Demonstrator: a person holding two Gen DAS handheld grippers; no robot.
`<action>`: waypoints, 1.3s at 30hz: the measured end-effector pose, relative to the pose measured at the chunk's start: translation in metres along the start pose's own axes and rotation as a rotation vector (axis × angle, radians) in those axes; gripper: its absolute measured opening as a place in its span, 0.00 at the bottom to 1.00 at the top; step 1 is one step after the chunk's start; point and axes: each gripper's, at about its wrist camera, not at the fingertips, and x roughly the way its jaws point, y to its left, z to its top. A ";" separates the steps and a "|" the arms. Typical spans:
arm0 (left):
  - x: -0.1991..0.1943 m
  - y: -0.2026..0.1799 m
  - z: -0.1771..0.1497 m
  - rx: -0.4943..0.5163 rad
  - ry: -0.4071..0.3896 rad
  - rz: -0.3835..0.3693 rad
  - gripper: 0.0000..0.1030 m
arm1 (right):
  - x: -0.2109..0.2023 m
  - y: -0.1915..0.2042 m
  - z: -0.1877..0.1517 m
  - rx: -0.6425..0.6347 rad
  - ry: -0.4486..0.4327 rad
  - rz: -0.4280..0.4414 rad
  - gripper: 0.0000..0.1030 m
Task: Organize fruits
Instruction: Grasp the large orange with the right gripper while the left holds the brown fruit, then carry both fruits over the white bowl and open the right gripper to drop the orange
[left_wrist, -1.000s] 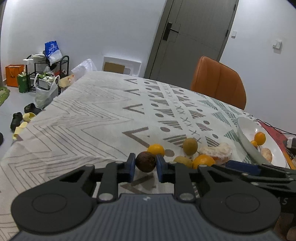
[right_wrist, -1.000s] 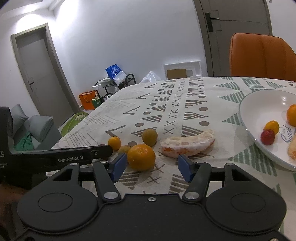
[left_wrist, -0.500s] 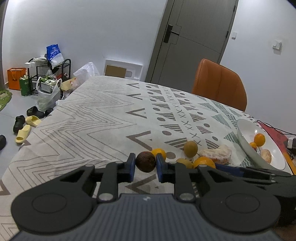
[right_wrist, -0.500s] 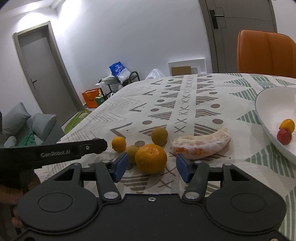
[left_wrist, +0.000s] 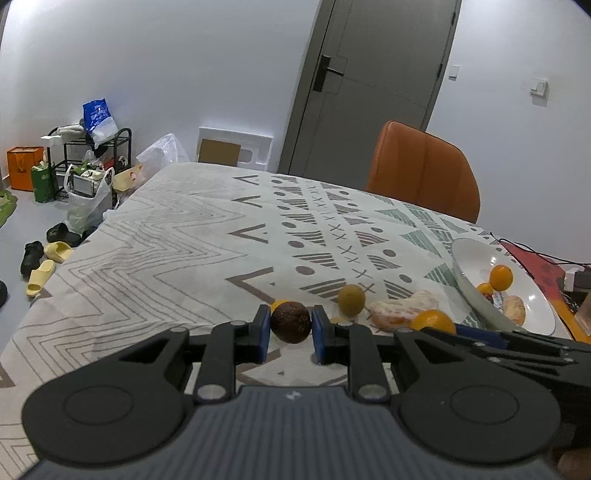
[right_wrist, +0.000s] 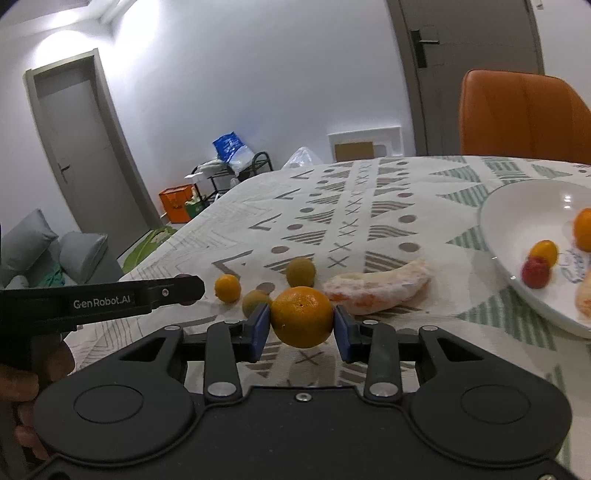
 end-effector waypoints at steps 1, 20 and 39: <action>0.000 -0.002 0.000 0.002 -0.001 -0.002 0.21 | -0.003 -0.001 0.000 0.001 -0.007 -0.004 0.34; -0.001 -0.049 0.002 0.072 -0.026 -0.050 0.21 | -0.050 -0.035 0.000 0.034 -0.104 -0.081 0.34; 0.010 -0.093 0.003 0.129 -0.026 -0.096 0.21 | -0.082 -0.075 -0.003 0.089 -0.167 -0.133 0.34</action>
